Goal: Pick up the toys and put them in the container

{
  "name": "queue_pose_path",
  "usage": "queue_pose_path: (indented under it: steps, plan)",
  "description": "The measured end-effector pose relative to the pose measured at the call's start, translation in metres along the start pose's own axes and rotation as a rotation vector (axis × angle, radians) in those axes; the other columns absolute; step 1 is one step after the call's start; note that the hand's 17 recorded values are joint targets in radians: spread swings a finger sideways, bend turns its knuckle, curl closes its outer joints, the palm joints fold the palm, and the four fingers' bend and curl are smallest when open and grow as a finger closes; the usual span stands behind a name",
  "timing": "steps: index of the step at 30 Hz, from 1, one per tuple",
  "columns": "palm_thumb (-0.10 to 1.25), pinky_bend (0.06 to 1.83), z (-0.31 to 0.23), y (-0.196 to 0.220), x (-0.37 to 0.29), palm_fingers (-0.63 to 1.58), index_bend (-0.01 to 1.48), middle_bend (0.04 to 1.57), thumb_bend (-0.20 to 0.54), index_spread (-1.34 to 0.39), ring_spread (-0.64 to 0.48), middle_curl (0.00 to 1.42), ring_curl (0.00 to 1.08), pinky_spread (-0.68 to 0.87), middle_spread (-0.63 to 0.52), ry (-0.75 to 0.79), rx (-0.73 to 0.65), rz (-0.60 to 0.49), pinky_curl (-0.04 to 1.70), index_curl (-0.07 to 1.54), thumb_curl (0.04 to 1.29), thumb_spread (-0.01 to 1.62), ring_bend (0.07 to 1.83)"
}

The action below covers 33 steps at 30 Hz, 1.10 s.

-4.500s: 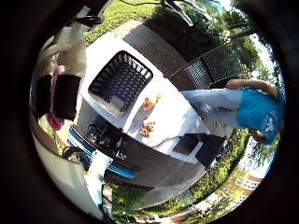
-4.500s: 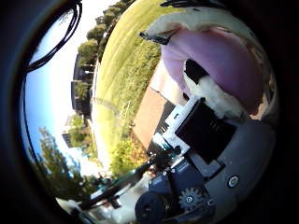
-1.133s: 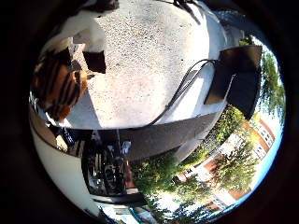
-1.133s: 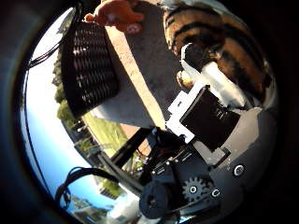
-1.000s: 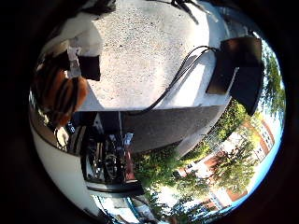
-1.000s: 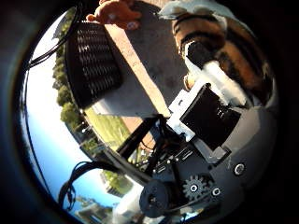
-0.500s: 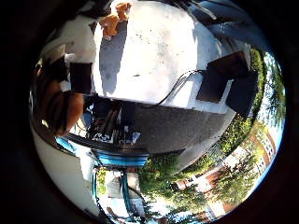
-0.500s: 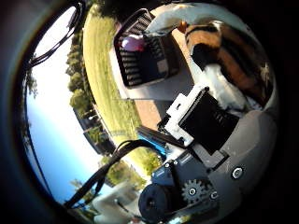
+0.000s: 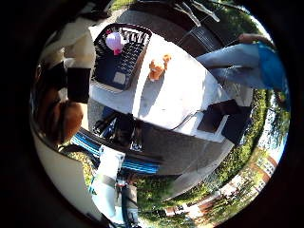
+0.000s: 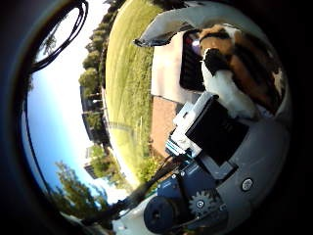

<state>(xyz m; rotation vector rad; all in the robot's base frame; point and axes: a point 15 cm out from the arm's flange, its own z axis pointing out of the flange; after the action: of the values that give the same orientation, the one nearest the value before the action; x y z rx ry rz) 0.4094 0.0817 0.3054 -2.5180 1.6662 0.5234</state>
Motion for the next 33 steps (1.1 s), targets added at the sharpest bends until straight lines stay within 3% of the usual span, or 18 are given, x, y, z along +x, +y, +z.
queue_pose_path:
  steps: [13, 19, 24, 28, 30, 33]
  plan:
    - [0.88, 1.44, 0.082, -0.164, -0.032, 0.90, 0.72, 1.13, -0.022, -1.26, -0.08, 1.16, 0.78, 0.16, -0.22, 0.064, 0.032, 0.022, 0.92, -0.02, 0.81, 1.14, 1.47]
    - [0.86, 1.40, 0.127, -0.198, -0.017, 0.86, 0.76, 1.08, -0.021, -1.25, -0.07, 1.15, 0.77, 0.17, -0.22, 0.068, 0.037, 0.058, 0.93, 0.00, 0.74, 1.20, 1.45]
    - [0.84, 1.29, 0.153, -0.204, 0.005, 0.90, 0.85, 0.94, -0.024, -1.00, 0.03, 1.05, 0.68, 0.24, -0.18, 0.063, 0.025, 0.092, 0.86, 0.04, 0.67, 1.23, 1.27]
    - [0.78, 1.23, 0.162, -0.199, 0.013, 0.15, 0.75, 0.43, -0.035, -0.58, 0.13, 0.85, 0.64, 0.32, -0.10, 0.060, -0.002, 0.074, 0.87, 0.07, 0.61, 1.21, 1.12]
    - [0.77, 1.05, 0.164, -0.193, 0.013, -0.12, 0.72, 0.34, -0.031, -0.49, 0.18, 0.74, 0.53, 0.35, -0.06, 0.052, -0.029, 0.050, 0.77, 0.09, 0.58, 1.20, 0.89]
    - [0.76, 0.82, 0.164, -0.177, 0.011, -0.20, 0.64, 0.26, -0.031, -0.46, 0.21, 0.64, 0.41, 0.39, 0.00, 0.028, -0.085, 0.030, 0.64, 0.10, 0.56, 1.19, 0.67]
